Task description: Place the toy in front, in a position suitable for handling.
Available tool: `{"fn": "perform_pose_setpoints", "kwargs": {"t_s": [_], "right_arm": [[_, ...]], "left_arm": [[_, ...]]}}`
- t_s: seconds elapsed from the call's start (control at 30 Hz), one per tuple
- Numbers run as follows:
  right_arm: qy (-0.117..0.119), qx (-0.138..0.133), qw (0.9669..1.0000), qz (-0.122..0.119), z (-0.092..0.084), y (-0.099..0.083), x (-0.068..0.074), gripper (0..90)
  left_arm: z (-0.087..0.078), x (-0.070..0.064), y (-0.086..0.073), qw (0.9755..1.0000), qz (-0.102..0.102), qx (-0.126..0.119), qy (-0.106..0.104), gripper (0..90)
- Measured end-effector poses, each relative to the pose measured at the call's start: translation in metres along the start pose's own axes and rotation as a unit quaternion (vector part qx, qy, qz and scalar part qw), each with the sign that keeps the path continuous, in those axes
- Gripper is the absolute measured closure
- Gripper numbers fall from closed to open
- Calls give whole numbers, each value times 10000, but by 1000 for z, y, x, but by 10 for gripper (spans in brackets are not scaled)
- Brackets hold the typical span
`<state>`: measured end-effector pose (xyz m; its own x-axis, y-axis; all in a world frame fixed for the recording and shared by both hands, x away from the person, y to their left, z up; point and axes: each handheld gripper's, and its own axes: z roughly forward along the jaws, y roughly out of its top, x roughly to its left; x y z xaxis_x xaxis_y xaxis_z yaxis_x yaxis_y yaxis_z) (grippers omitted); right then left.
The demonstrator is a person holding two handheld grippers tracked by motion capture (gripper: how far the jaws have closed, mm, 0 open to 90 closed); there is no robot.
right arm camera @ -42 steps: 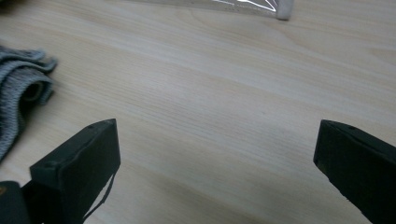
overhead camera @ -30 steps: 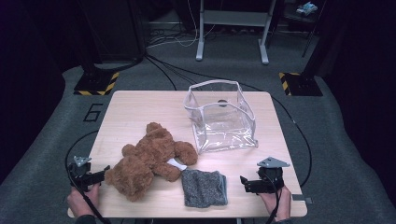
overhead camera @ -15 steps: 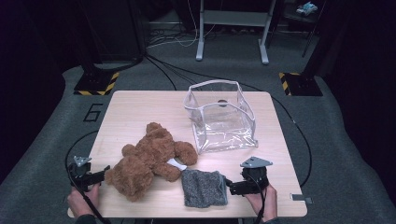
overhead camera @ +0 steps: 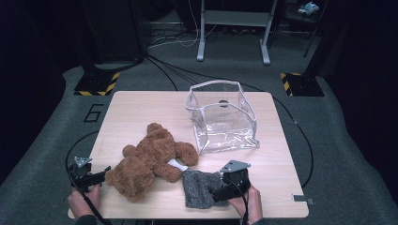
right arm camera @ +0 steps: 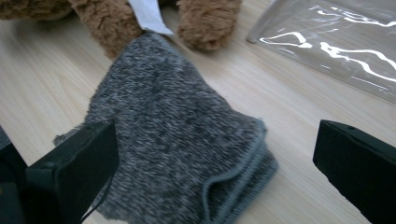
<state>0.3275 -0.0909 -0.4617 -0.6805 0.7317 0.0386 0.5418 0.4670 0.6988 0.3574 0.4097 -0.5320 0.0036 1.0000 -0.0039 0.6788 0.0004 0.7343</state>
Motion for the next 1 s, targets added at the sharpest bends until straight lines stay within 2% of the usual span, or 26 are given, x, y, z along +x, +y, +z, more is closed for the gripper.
{"fn": "perform_pose_setpoints", "kwargs": {"t_s": [0.07, 0.1, 0.13, 0.2, 0.33, 0.4, 0.5, 0.6, 0.67, 1.0], "right_arm": [[42, 44, 10000, 8, 5, 2, 7, 0], [91, 73, 9998, -161, 11, 3, 10, 0], [106, 103, 9998, -117, 13, 3, 14, 0], [126, 185, 9996, -181, 21, 5, 21, 0], [169, 343, 9983, -439, 34, 6, 30, 19], [122, 397, 9980, -487, 40, 5, 33, 50], [25, 614, 9967, -532, 50, 0, 35, 141], [63, 773, 9958, -495, 57, -7, 32, 195], [166, 702, 9967, -365, 59, -10, 30, 224], [181, 493, 9983, -270, 54, -15, 25, 440]], "left_arm": [[0, 0, 0, 10000, -1, 0, -2, 82], [0, 0, 0, 10000, 0, 0, -1, 82], [0, 0, 0, 10000, 0, -2, -1, 81], [0, 0, 0, 10000, 0, 0, -1, 82], [0, 0, 0, 10000, 4, 0, -5, 82], [0, 0, 0, 10000, -2, 11, -4, 82], [0, 0, 0, 10000, -2, 10, -5, 82], [0, 0, 0, 10000, 4, 7, -7, 82], [0, 0, 0, 10000, 5, 13, -10, 82], [0, 0, 0, 10000, 5, 7, -8, 82]]}}
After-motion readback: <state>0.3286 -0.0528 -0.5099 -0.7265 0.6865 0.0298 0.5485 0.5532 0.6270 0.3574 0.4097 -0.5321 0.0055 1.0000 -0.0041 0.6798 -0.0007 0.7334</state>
